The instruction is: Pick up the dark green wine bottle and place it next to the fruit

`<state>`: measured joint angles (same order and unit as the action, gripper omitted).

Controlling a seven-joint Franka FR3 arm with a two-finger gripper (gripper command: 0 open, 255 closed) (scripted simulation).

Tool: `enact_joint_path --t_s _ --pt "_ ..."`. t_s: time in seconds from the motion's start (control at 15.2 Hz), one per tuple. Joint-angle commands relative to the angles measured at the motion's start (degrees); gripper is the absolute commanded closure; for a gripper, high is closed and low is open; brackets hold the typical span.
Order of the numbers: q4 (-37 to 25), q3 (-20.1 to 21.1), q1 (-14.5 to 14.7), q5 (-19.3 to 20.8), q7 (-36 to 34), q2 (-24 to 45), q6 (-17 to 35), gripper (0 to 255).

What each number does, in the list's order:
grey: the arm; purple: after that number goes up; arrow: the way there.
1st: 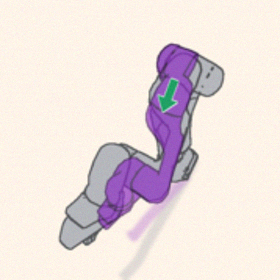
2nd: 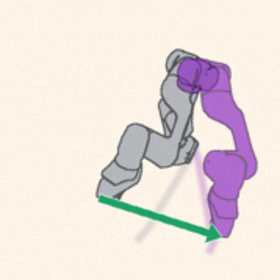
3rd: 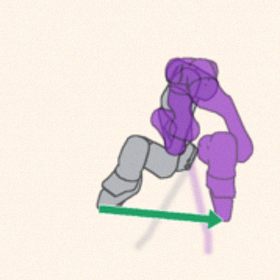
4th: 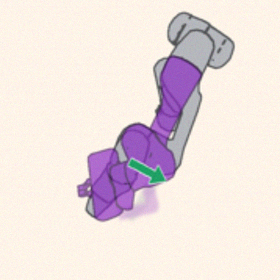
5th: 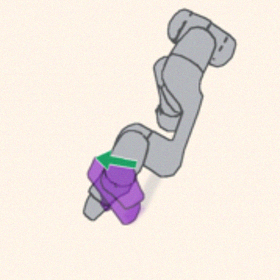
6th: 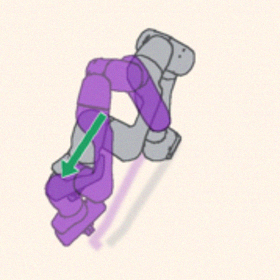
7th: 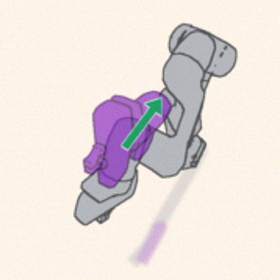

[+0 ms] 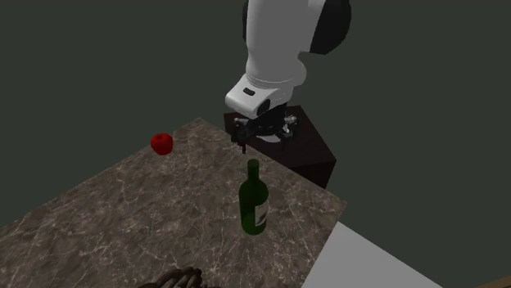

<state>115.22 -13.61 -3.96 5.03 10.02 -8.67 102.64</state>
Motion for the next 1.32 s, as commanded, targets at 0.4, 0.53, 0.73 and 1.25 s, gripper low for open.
enact_joint_path --t_s 0.4,0.53,0.73,1.25 --pt "-0.8 -1.2 -0.8 0.3 1.4 6.6 5.3 0" --pt "0.5 -1.3 -0.9 0.3 1.4 6.8 6.8 0" --pt "0.9 -1.3 -0.9 0.3 1.4 6.9 7.3 0" --pt "0.8 -1.3 -0.9 0.3 1.4 6.9 7.3 255"
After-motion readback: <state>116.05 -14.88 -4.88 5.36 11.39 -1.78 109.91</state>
